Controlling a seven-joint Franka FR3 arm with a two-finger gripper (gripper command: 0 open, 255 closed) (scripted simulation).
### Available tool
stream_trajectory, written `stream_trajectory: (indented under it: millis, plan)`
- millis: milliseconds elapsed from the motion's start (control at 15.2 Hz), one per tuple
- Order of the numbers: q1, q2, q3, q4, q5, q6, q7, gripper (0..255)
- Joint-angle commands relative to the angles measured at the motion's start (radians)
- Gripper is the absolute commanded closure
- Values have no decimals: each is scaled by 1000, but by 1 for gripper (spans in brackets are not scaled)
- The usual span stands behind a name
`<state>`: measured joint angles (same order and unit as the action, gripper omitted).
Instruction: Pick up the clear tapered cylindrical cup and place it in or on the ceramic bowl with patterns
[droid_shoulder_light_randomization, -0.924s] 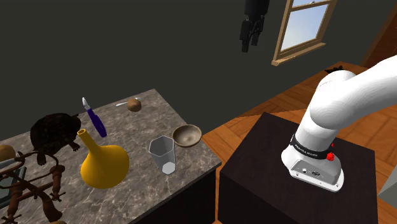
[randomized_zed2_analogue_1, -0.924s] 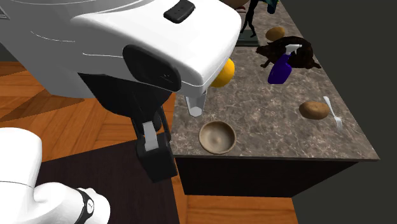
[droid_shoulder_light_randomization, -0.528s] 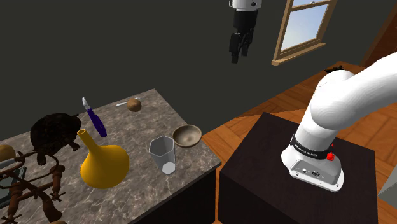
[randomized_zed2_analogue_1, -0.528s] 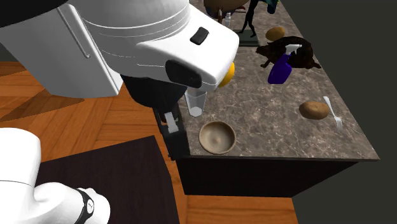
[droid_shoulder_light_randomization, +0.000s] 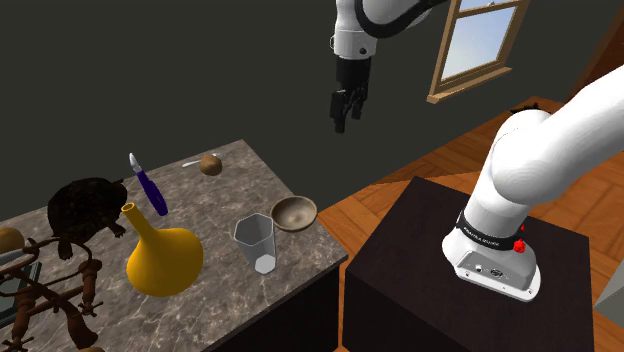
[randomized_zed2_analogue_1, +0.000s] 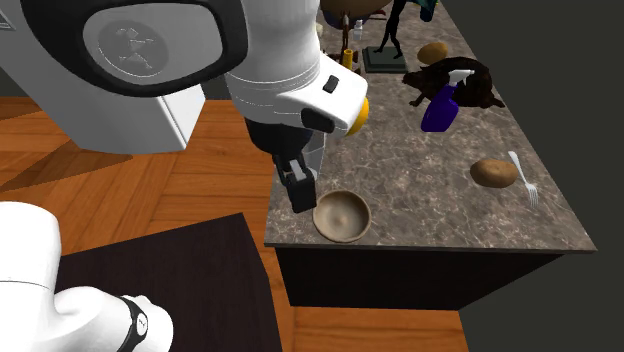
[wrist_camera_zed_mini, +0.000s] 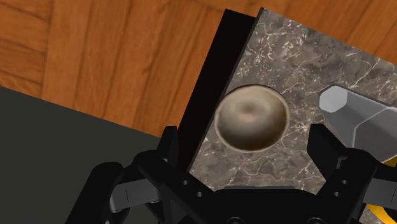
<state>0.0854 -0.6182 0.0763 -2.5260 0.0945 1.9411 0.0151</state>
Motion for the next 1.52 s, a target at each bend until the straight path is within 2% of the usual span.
stream_trajectory:
  millis: [0,462,792,1122,1452]
  plan:
    - [17,55,26,-8,19,68,19,0]
    - [66,263,111,9,62,274,84,0]
    - [93,434,170,60,62,405,139,0]
    - [118,616,216,140,23,516,210,0]
    - [160,803,236,250,-51,599,296,0]
